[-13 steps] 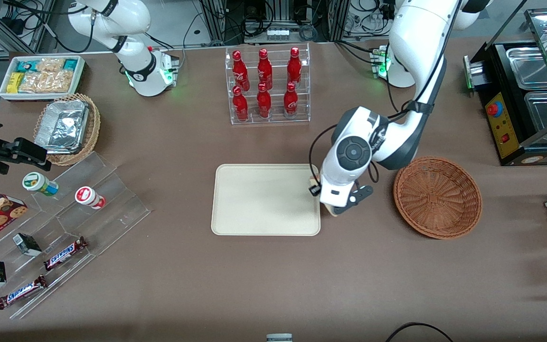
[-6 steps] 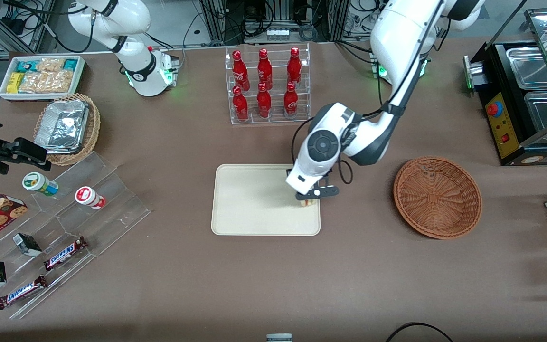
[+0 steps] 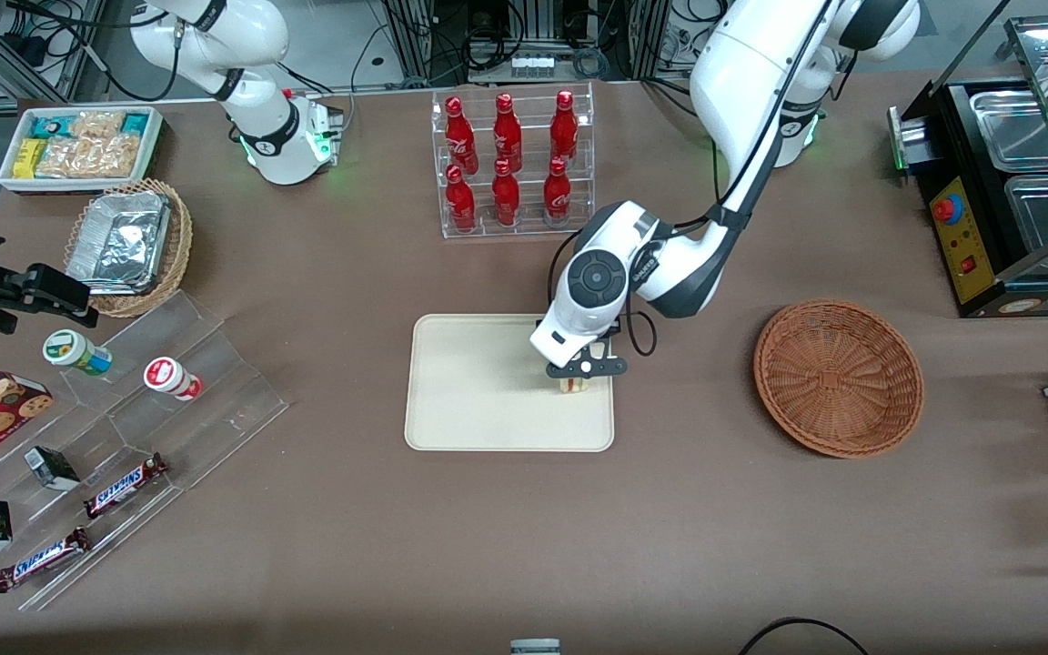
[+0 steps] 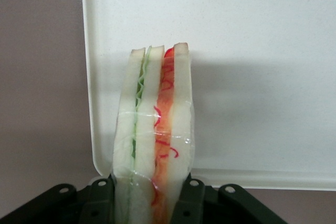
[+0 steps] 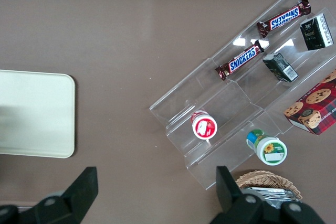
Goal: Place sandwich from basket to tray
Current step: 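Lower the sandwich onto the cream tray with the left gripper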
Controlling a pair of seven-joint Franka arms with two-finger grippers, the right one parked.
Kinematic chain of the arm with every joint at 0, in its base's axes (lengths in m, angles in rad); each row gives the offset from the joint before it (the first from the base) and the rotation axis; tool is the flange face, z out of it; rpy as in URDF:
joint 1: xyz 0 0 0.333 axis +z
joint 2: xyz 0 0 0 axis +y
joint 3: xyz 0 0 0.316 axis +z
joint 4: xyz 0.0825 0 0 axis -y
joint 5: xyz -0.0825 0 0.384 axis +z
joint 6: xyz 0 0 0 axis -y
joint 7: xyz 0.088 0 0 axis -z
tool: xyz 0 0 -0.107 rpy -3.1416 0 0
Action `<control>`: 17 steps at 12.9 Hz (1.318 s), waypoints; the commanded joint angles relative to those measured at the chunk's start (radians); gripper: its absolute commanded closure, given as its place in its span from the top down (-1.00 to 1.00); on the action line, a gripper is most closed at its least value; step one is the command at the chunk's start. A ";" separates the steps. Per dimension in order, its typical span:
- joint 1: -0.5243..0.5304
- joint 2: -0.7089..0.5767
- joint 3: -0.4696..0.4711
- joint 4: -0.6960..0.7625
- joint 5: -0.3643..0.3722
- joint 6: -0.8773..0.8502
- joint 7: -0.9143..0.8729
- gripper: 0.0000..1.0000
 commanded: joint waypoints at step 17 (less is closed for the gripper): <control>0.008 0.148 0.010 0.164 0.091 0.058 -0.028 -0.06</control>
